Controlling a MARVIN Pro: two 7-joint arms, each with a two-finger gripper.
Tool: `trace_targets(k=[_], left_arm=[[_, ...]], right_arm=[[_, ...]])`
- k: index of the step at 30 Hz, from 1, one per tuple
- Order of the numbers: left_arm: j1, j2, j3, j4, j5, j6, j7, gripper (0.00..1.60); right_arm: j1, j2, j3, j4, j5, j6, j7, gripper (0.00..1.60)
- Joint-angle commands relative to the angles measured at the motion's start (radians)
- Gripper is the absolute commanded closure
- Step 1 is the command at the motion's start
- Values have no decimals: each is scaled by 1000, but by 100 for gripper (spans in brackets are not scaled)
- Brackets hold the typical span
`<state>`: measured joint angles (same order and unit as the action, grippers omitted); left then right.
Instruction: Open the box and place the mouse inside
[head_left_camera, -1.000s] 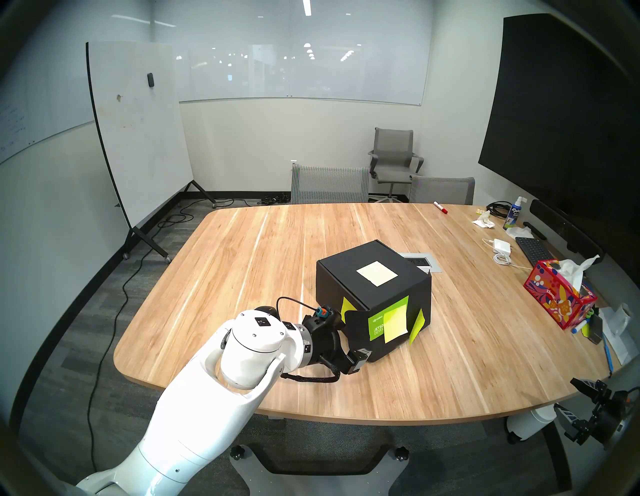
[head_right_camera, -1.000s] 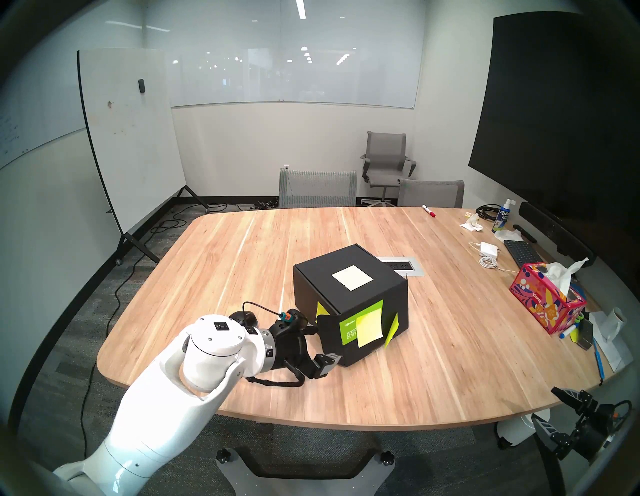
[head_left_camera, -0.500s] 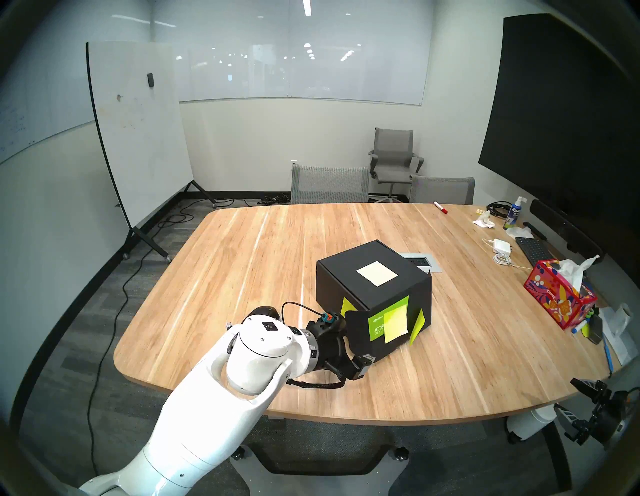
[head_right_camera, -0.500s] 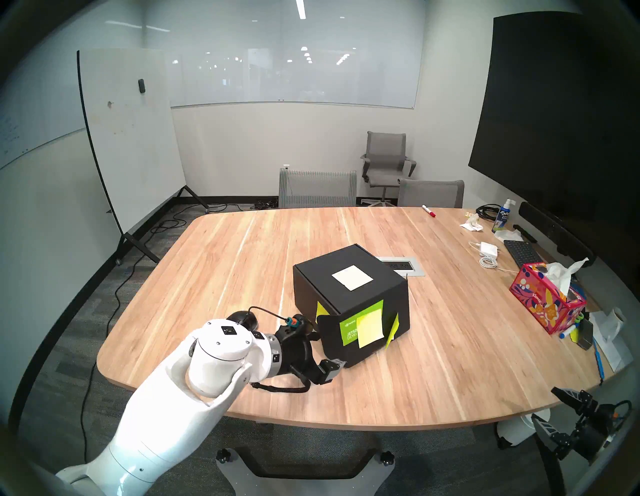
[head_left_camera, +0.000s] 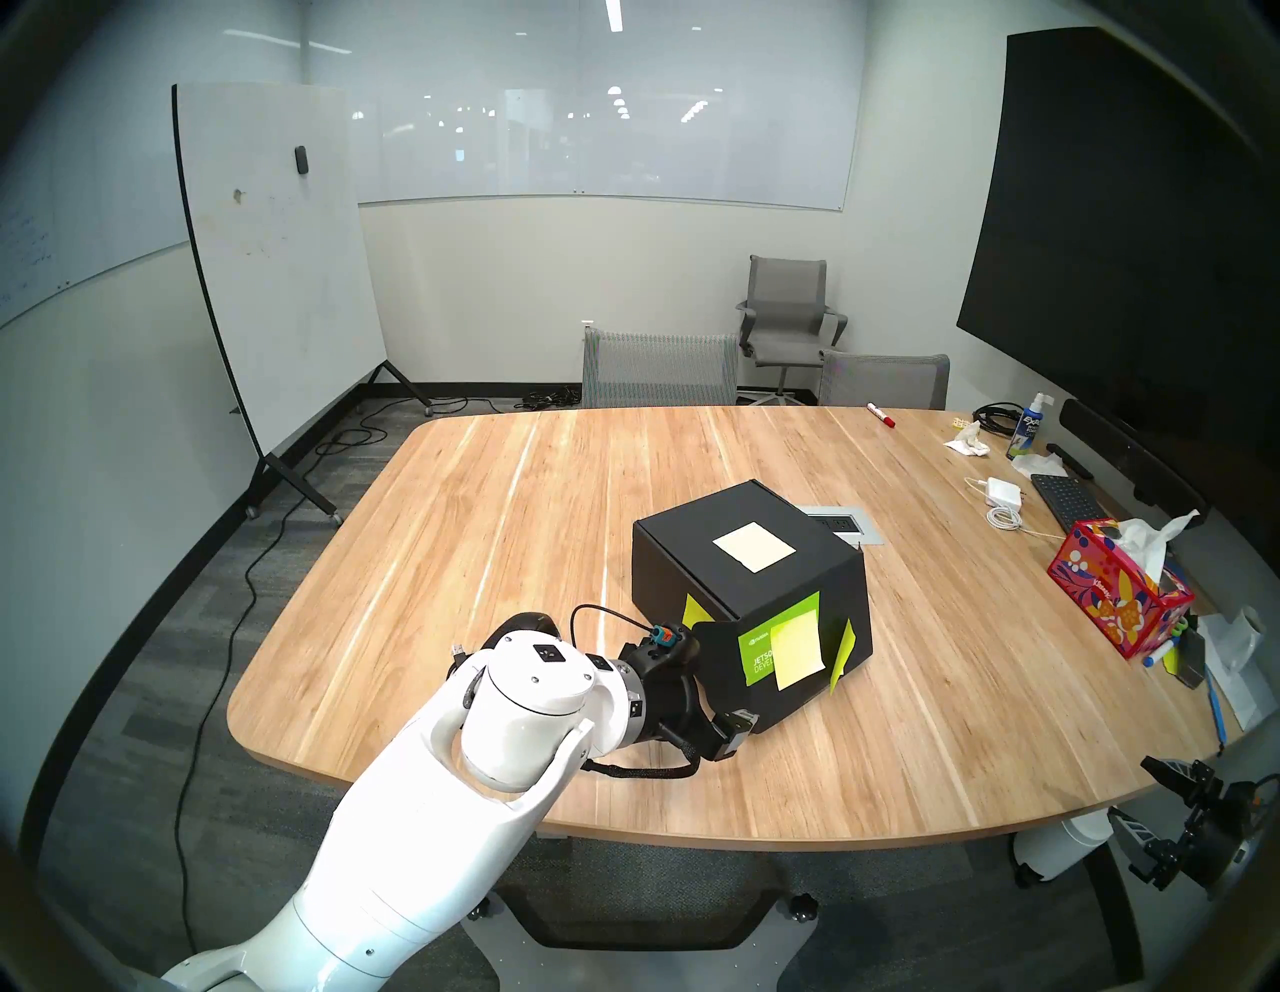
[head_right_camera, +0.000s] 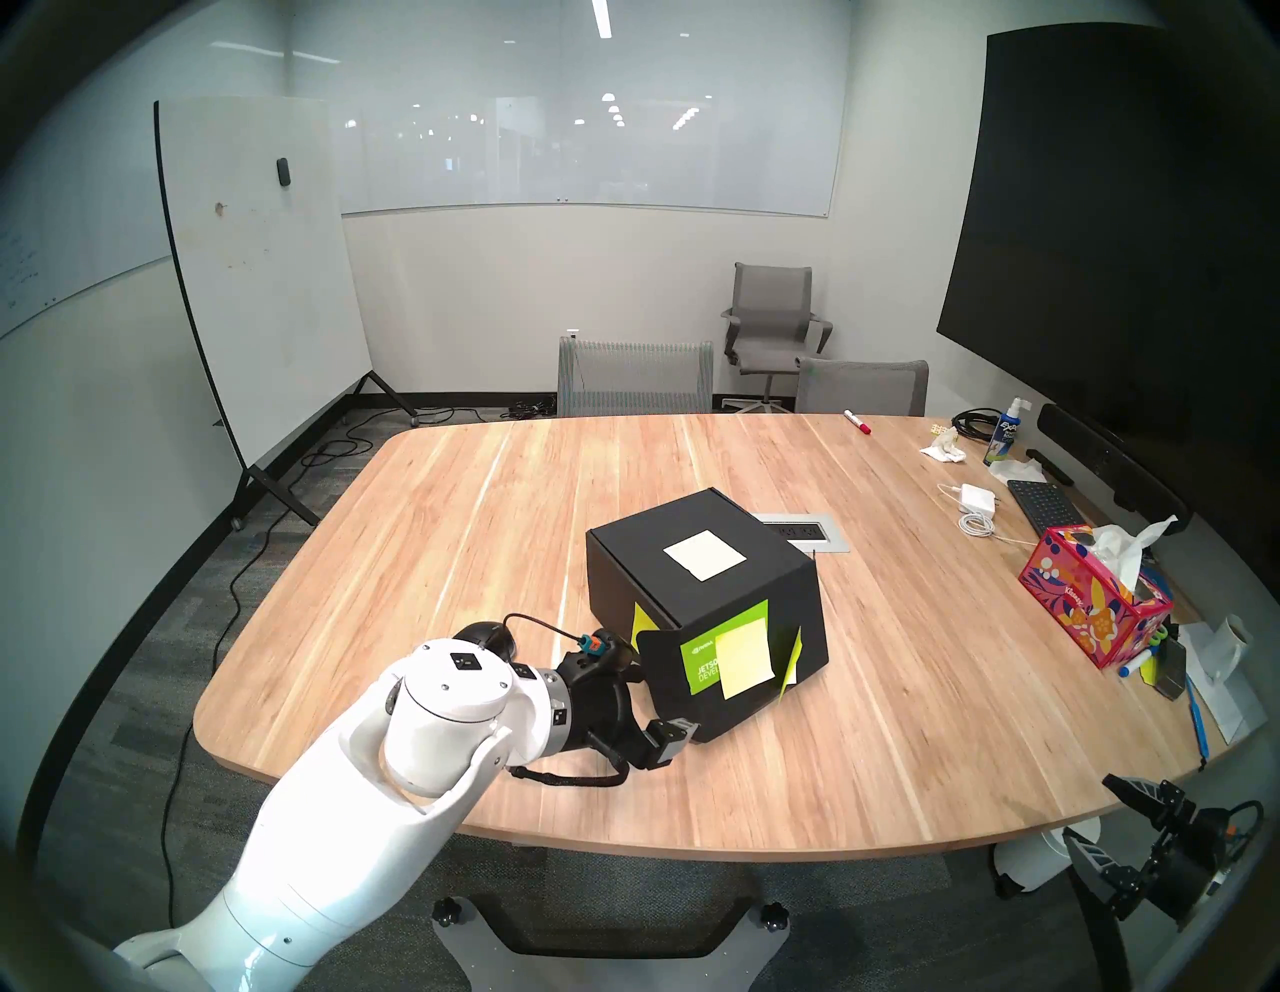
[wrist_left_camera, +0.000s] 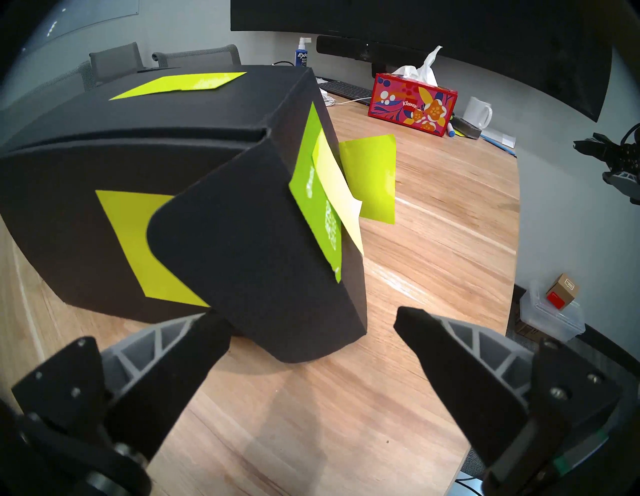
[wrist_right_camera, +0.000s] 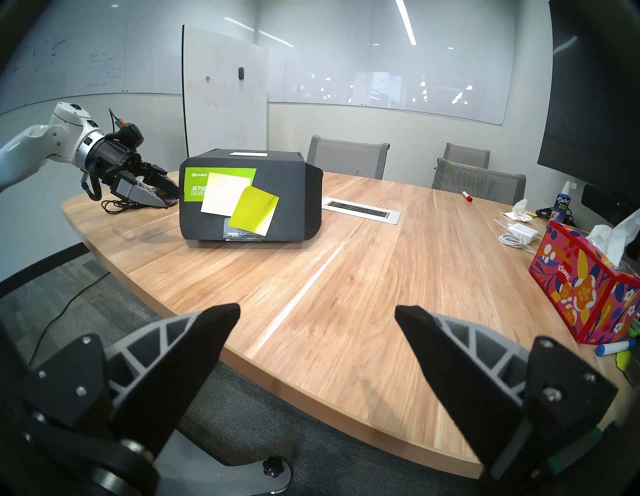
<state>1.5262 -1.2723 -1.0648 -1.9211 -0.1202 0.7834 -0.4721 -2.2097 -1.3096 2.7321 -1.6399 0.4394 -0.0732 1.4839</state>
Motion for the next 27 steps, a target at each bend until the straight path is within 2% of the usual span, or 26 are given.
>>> trace_targets(k=[1, 5, 8, 9, 10, 11, 12, 13, 16, 17, 18, 23, 27], left_arm=[[-12, -13, -6, -7, -13, -4, -7, 2], [-15, -8, -10, -4, -21, -1, -13, 5], [-16, -5, -13, -3, -24, 0, -18, 38], [-16, -5, -13, -2, -24, 0, -19, 38], [-16, -5, -13, -2, -24, 0, -20, 61], [-17, -5, -13, -1, -25, 0, -22, 63], [-17, -5, -14, 0, -25, 0, -23, 80], [-17, -5, -14, 0, -25, 1, -24, 83], [-16, -6, -15, 0, -24, 2, -25, 80], [-16, -7, -15, 0, -24, 3, -25, 66], [-16, -7, -15, 0, -24, 3, -25, 63], [-11, -3, -22, -13, -27, 15, -30, 63], [-9, -3, -25, -17, -28, 23, -32, 58]], right_arm=[[-3, 1, 7, -6, 8, 0, 0, 0], [-2, 1, 7, -6, 8, 0, 0, 0], [-2, 1, 7, -6, 7, 0, 0, 0], [-2, 1, 7, -6, 7, 0, 0, 0], [-2, 1, 7, -6, 7, 0, 0, 0], [-2, 1, 7, -6, 7, 0, 0, 0], [-2, 1, 7, -6, 7, 0, 0, 0], [-2, 1, 7, -6, 7, 0, 0, 0], [-2, 1, 7, -6, 7, 0, 0, 0], [-2, 1, 7, -6, 7, 0, 0, 0], [-2, 1, 7, -6, 7, 0, 0, 0], [-2, 1, 7, -6, 7, 0, 0, 0], [-2, 1, 7, -6, 7, 0, 0, 0]])
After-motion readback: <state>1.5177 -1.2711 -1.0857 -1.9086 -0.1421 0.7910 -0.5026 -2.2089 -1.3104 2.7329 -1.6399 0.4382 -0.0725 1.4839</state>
